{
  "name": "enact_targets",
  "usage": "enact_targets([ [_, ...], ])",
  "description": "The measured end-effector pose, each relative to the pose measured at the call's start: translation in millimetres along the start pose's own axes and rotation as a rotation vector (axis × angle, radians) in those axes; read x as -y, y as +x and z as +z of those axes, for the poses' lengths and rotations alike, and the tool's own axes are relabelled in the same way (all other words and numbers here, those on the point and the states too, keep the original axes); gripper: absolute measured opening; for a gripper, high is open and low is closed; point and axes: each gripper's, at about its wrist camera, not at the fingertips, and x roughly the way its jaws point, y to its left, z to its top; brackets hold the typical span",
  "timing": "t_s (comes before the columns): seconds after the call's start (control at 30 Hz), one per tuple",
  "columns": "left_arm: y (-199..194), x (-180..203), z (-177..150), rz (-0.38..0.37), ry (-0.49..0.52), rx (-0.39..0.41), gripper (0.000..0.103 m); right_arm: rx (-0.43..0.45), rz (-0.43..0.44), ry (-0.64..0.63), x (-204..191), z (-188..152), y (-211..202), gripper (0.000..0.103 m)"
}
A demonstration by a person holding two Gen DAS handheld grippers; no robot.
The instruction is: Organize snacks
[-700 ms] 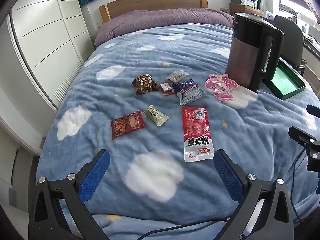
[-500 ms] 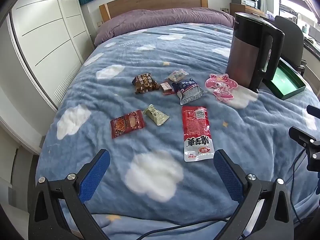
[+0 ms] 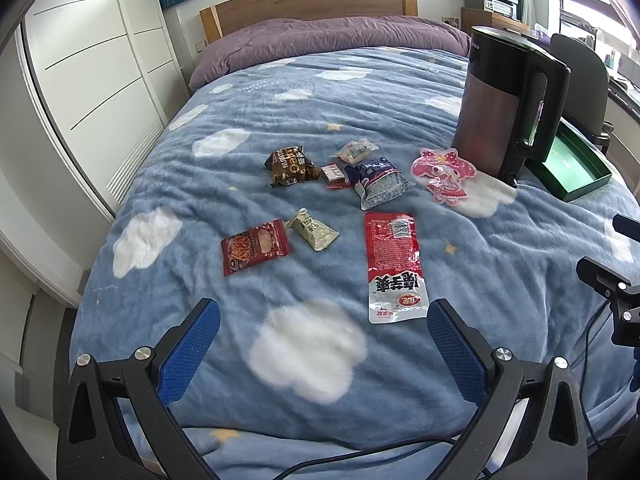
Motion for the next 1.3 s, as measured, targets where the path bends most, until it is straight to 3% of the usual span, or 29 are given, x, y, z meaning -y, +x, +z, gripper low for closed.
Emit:
enact_targets([
  [1.3,0.5,2.8,-4.5,0.001,0.000,0.001,0.102,0.007,-0.009,0.003,2.5,1.8,-3.9,0.103],
])
